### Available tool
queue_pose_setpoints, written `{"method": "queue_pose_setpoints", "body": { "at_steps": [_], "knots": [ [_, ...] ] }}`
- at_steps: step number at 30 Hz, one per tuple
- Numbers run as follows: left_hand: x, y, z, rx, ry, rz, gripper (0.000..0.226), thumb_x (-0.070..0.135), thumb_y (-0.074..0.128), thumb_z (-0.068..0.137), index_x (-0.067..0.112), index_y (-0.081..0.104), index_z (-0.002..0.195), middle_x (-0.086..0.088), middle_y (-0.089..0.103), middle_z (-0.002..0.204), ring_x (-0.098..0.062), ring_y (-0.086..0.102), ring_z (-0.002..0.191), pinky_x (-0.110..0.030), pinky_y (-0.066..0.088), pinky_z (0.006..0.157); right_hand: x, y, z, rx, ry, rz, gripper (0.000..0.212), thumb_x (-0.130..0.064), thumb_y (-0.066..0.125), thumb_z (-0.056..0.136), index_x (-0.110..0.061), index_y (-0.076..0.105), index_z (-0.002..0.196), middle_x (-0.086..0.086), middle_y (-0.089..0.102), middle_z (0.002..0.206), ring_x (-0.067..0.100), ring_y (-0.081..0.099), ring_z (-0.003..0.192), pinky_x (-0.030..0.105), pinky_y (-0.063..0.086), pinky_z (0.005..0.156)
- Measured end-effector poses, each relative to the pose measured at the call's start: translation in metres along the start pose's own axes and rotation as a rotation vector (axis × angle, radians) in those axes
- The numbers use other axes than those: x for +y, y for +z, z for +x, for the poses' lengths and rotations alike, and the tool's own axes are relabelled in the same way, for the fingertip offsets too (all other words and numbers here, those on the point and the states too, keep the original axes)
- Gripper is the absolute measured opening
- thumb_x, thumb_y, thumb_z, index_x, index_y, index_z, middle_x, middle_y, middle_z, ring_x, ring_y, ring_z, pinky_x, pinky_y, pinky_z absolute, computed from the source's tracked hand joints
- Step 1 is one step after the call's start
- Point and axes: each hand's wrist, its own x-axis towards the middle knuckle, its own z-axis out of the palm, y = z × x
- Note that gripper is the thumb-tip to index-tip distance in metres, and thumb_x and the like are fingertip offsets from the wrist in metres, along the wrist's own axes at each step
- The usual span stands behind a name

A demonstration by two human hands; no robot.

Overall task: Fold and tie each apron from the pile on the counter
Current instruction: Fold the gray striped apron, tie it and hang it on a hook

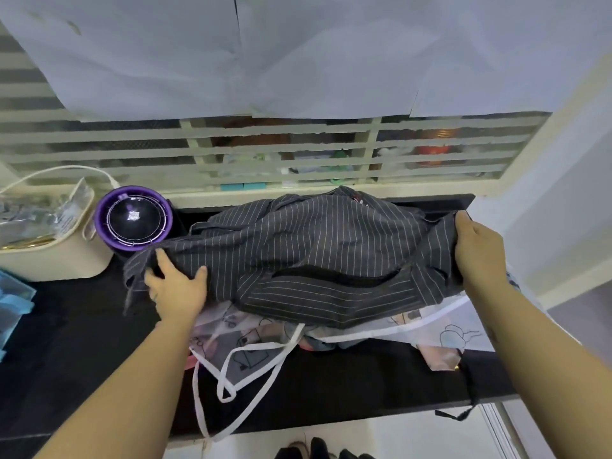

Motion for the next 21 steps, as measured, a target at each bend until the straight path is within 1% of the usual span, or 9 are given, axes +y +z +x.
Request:
{"method": "queue_pose_setpoints", "body": {
  "at_steps": [2,4,5,6,8,10,15,19,21],
  "knots": [
    [-0.004,0.001,0.013,-0.071,-0.055,-0.048,0.068,0.026,0.062,0.092,0.008,0.028,0.148,-0.025,0.040,0.143,-0.043,0.041,0.127,-0.047,0.034,0.103,0.004,-0.002,0.001,-0.001,0.006,-0.026,0.044,-0.036,0.038,0.098,-0.008,0.036,0.064,0.012,0.041,0.065,0.023,0.034,0.063,0.035,0.030,0.061],
    [-0.008,0.003,0.019,-0.103,-0.049,-0.036,0.027,0.024,0.060,0.093,0.000,0.061,0.103,-0.021,0.065,0.098,-0.038,0.056,0.097,-0.040,0.042,0.085,0.008,-0.003,-0.001,-0.024,0.033,-0.033,0.045,-0.036,0.037,0.097,-0.005,0.041,0.066,0.016,0.045,0.069,0.024,0.039,0.070,0.037,0.033,0.067],
    [-0.009,0.005,0.018,-0.104,-0.034,-0.036,0.028,0.024,0.058,0.094,0.002,0.057,0.076,-0.015,0.059,0.074,-0.034,0.053,0.079,-0.038,0.040,0.074,0.011,-0.004,-0.001,-0.045,0.069,-0.028,0.044,-0.036,0.038,0.097,-0.004,0.045,0.068,0.019,0.048,0.072,0.025,0.042,0.074,0.039,0.036,0.070],
    [-0.010,0.007,0.016,-0.098,-0.020,-0.050,0.038,0.024,0.057,0.094,0.006,0.045,0.063,-0.011,0.048,0.062,-0.030,0.045,0.068,-0.036,0.035,0.067,0.014,-0.004,0.000,-0.081,0.121,-0.019,0.041,-0.036,0.039,0.095,-0.004,0.051,0.073,0.018,0.052,0.076,0.025,0.047,0.078,0.041,0.041,0.076],
    [-0.009,0.006,0.012,-0.110,-0.006,-0.119,0.041,0.028,0.055,0.095,0.010,0.035,0.064,-0.007,0.039,0.061,-0.026,0.039,0.065,-0.036,0.029,0.062,0.019,-0.008,0.003,-0.196,0.227,0.033,0.033,-0.035,0.045,0.093,-0.007,0.061,0.089,0.007,0.063,0.089,0.023,0.057,0.092,0.046,0.046,0.093],
    [-0.001,-0.001,0.009,-0.132,0.002,-0.178,0.037,0.034,0.053,0.096,0.011,0.040,0.070,-0.007,0.042,0.068,-0.024,0.040,0.067,-0.035,0.029,0.060,0.020,-0.012,0.008,-0.275,0.257,0.070,0.027,-0.034,0.049,0.092,-0.013,0.067,0.096,0.005,0.068,0.105,0.024,0.061,0.102,0.047,0.045,0.098],
    [0.049,-0.041,0.004,-0.192,0.074,-0.360,0.026,0.034,0.049,0.098,0.013,0.060,0.086,-0.005,0.060,0.094,-0.019,0.055,0.085,-0.030,0.037,0.081,-0.015,-0.021,0.022,-0.113,0.106,0.123,0.031,-0.028,0.046,0.093,-0.016,0.050,0.065,0.006,0.056,0.080,0.022,0.046,0.076,0.036,0.037,0.065],
    [0.097,-0.092,0.020,-0.073,0.061,-0.625,0.020,0.041,0.054,0.087,0.023,0.062,0.091,-0.003,0.062,0.110,-0.024,0.056,0.106,-0.039,0.042,0.092,-0.064,-0.031,0.034,0.014,-0.066,0.252,0.036,-0.028,0.046,0.092,-0.016,0.041,0.059,0.004,0.043,0.067,0.019,0.038,0.068,0.033,0.031,0.062],
    [0.119,-0.121,0.027,-0.018,0.067,-0.777,0.021,0.042,0.054,0.078,0.022,0.061,0.081,-0.004,0.068,0.098,-0.026,0.062,0.099,-0.042,0.049,0.086,-0.090,-0.038,0.043,0.073,-0.134,0.297,0.037,-0.027,0.046,0.093,-0.016,0.039,0.058,0.003,0.039,0.064,0.019,0.036,0.066,0.032,0.029,0.063]
  ]
}}
